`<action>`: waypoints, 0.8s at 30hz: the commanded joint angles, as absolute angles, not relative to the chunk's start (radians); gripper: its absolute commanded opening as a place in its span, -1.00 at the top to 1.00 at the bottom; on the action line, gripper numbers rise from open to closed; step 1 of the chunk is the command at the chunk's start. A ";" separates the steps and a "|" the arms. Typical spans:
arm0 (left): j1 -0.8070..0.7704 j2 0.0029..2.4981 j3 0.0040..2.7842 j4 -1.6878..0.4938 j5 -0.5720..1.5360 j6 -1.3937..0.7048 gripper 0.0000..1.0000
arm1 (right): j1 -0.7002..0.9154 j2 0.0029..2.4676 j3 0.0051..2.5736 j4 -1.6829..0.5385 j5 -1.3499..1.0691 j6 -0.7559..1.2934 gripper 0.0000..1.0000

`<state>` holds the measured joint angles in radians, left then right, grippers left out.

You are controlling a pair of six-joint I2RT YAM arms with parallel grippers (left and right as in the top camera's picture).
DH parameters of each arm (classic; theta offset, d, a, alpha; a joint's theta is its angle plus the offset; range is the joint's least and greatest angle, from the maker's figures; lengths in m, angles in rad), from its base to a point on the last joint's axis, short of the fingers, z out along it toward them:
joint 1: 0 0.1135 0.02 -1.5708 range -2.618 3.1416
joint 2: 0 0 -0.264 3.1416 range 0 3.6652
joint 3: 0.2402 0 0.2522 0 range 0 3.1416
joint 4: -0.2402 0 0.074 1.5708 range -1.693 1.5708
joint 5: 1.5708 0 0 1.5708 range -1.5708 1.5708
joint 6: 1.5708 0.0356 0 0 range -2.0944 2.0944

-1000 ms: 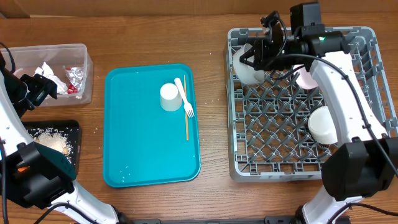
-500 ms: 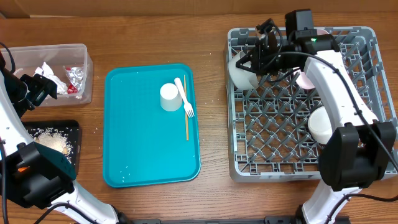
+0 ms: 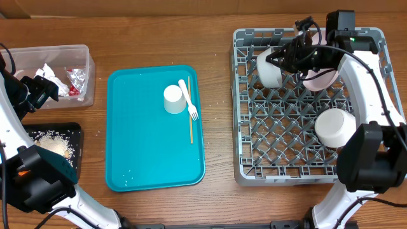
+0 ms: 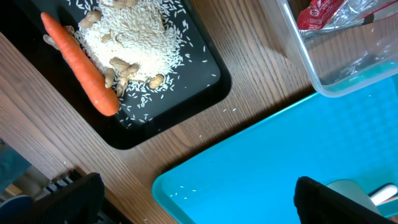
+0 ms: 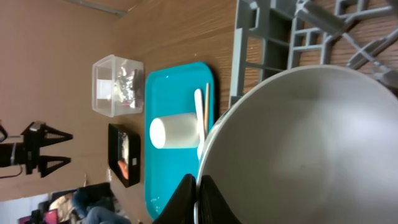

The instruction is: Sort waste into correct bins and load items into the dishwasher rack

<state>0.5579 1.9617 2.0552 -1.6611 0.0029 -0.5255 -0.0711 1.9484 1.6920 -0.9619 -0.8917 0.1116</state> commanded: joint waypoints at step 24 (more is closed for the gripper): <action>0.556 1.937 2.073 -1.663 -0.010 -0.546 -1.00 | -0.252 2.028 1.690 -0.936 -0.620 0.165 0.61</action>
<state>0.5579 1.9617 2.0552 -1.6611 0.0025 -0.5255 -0.2489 1.9957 1.7061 -0.9096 -0.7826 0.1749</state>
